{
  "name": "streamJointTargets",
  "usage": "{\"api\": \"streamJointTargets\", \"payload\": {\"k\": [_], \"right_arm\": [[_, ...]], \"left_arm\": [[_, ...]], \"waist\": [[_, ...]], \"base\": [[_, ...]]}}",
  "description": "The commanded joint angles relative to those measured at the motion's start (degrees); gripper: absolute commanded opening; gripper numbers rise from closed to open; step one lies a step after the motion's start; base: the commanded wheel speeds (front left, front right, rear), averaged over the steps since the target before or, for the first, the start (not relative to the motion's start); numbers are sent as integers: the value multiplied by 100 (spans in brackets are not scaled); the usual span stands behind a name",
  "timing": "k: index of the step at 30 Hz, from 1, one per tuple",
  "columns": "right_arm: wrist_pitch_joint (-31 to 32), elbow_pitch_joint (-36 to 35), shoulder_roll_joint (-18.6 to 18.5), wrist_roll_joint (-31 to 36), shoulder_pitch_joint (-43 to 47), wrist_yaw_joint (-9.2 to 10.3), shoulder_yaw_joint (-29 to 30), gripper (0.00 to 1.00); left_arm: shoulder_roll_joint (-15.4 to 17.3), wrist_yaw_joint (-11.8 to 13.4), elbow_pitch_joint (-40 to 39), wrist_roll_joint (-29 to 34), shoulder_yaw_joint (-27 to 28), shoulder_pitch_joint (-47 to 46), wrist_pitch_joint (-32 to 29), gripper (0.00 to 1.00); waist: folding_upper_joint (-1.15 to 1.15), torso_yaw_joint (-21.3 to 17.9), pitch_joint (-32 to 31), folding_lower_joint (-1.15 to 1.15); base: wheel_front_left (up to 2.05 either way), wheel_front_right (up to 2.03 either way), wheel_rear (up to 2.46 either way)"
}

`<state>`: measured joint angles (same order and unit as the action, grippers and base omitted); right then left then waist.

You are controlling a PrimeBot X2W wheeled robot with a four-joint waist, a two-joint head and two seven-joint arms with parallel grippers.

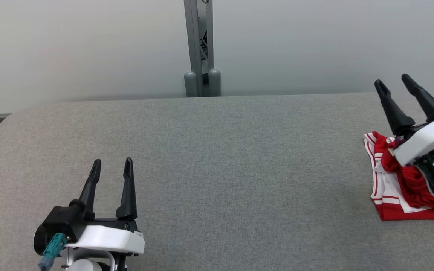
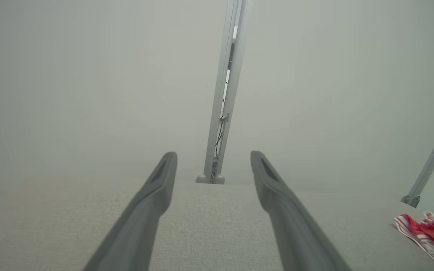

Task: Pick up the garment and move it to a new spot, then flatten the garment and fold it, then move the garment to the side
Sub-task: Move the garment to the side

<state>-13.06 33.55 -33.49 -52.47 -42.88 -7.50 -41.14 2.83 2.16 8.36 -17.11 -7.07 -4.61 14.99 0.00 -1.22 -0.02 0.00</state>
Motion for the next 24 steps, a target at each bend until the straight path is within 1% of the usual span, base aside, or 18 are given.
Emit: {"api": "streamJointTargets", "payload": {"k": [1,2,3,8,12,14,16,21,22,24], "right_arm": [[-138,-46,125,67,194,1,154,100],[-182,-48,232,138,322,1,292,100],[-222,-146,482,436,556,1,818,100],[-213,-1010,1425,1562,1800,0,2269,100],[-215,-1670,2104,2390,2738,0,2953,100],[-216,-1917,2402,2639,3117,0,3214,100],[-216,-2090,2609,2827,3429,0,3404,100],[-217,-2185,2877,3288,3963,0,3701,100],[-217,-2130,2905,3412,4047,0,3768,100],[-217,-2023,2959,3703,4150,0,3852,100]], "left_arm": [[24,-27,-38,51,66,87,20,100],[24,-45,-57,63,111,102,20,100],[24,-63,-91,77,181,152,20,100],[21,-51,-80,83,237,319,20,100],[24,-16,-39,96,213,424,20,100],[23,-15,-32,106,188,458,20,100],[24,0,-31,113,158,514,20,100],[23,-41,84,174,7,625,20,100],[22,-29,128,231,-24,645,20,100],[29,98,177,208,-24,654,20,100]], "waist": [[0,-25,-77,0],[0,-26,-106,0],[0,-27,-149,0],[0,-9,-221,0],[0,17,-268,0],[0,30,-294,0],[0,33,-317,0],[0,30,-358,0],[0,30,-366,0],[0,27,-375,0]], "base": [[0,0,0],[0,0,0],[0,0,0],[0,0,0],[0,0,0],[0,0,0],[0,0,0],[0,0,0],[0,0,0],[0,0,0]]}}
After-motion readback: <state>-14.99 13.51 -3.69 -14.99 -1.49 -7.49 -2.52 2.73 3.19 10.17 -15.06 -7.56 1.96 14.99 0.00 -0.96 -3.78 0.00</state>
